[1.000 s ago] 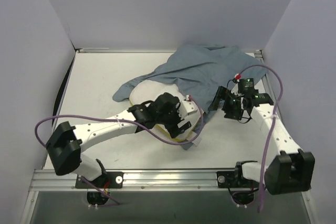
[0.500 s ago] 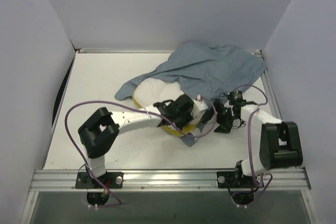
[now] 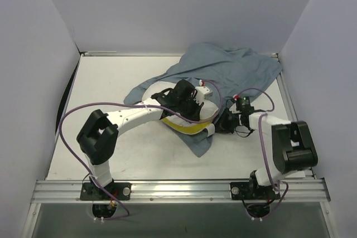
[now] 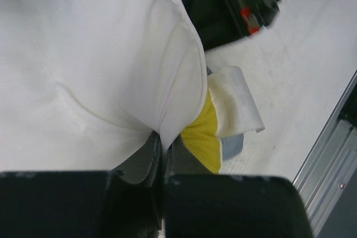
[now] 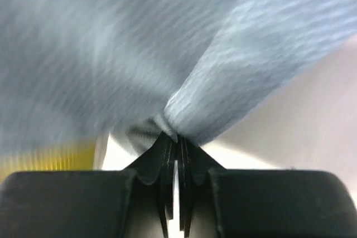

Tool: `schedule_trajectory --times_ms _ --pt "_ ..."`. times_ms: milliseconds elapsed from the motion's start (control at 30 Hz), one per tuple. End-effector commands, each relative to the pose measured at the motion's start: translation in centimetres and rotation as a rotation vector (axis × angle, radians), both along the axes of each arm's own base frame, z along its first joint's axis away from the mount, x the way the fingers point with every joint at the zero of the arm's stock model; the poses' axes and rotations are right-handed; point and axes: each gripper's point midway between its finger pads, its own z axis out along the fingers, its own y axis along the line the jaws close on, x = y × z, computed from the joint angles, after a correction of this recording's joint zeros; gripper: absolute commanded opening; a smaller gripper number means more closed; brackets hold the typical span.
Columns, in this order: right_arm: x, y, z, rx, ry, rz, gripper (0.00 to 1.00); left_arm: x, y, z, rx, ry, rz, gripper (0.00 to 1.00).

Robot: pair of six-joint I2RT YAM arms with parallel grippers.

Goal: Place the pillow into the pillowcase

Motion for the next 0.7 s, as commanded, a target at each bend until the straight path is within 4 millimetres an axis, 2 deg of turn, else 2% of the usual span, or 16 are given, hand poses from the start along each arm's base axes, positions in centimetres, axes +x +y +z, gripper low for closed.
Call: schedule_trajectory --times_ms 0,33,67,100,133,200,300,333,400,433,500,567,600,633,667 --pt "-4.6 2.4 4.9 0.083 -0.06 0.186 0.0 4.4 -2.6 6.7 -0.177 -0.158 0.084 0.0" --pt "-5.7 3.0 6.3 0.109 -0.084 0.239 0.0 5.3 -3.0 6.5 -0.184 -0.173 0.108 0.0" --pt "-7.9 3.2 7.1 0.111 -0.081 0.323 0.0 6.9 -3.4 7.6 -0.199 -0.226 0.154 0.0" --pt "-9.4 4.2 9.7 0.165 -0.15 0.401 0.0 8.1 -3.9 8.2 -0.224 -0.264 0.187 0.0" --pt "-10.6 4.4 10.5 0.175 -0.162 0.44 0.0 9.0 -4.3 7.4 -0.219 -0.274 0.206 0.0" --pt "-12.9 4.5 12.6 0.222 -0.201 0.5 0.0 11.7 -4.6 8.9 -0.239 -0.367 0.284 0.0" --pt "-15.1 4.3 14.1 0.262 -0.23 0.543 0.0 14.6 -4.4 7.6 -0.212 -0.451 0.378 0.0" --pt "-15.7 4.3 14.2 0.276 -0.222 0.545 0.0 14.9 -4.5 6.0 -0.187 -0.443 0.386 0.0" --pt "-16.8 4.1 14.6 0.296 -0.218 0.554 0.0 15.1 -4.1 4.7 -0.169 -0.448 0.4 0.0" --pt "-17.0 4.0 14.6 0.294 -0.218 0.551 0.0 14.3 -3.6 2.9 -0.139 -0.429 0.384 0.0" --pt "-17.2 3.8 14.3 0.276 -0.201 0.546 0.0 12.6 -3.3 1.2 -0.123 -0.388 0.329 0.0" --pt "-16.8 3.5 14.7 0.251 -0.198 0.547 0.0 8.5 -2.8 -0.6 -0.101 -0.279 0.205 0.01" --pt "-16.5 3.4 14.5 0.239 -0.185 0.547 0.02 7.0 -2.7 -0.8 -0.1 -0.239 0.156 0.27" --pt "-16.4 3.0 14.4 0.209 -0.191 0.557 0.09 4.0 -3.1 0.1 -0.143 -0.182 0.058 0.38" --pt "-15.9 2.9 14.9 0.199 -0.212 0.559 0.11 1.9 -2.1 -0.6 -0.102 -0.115 0.021 0.45"
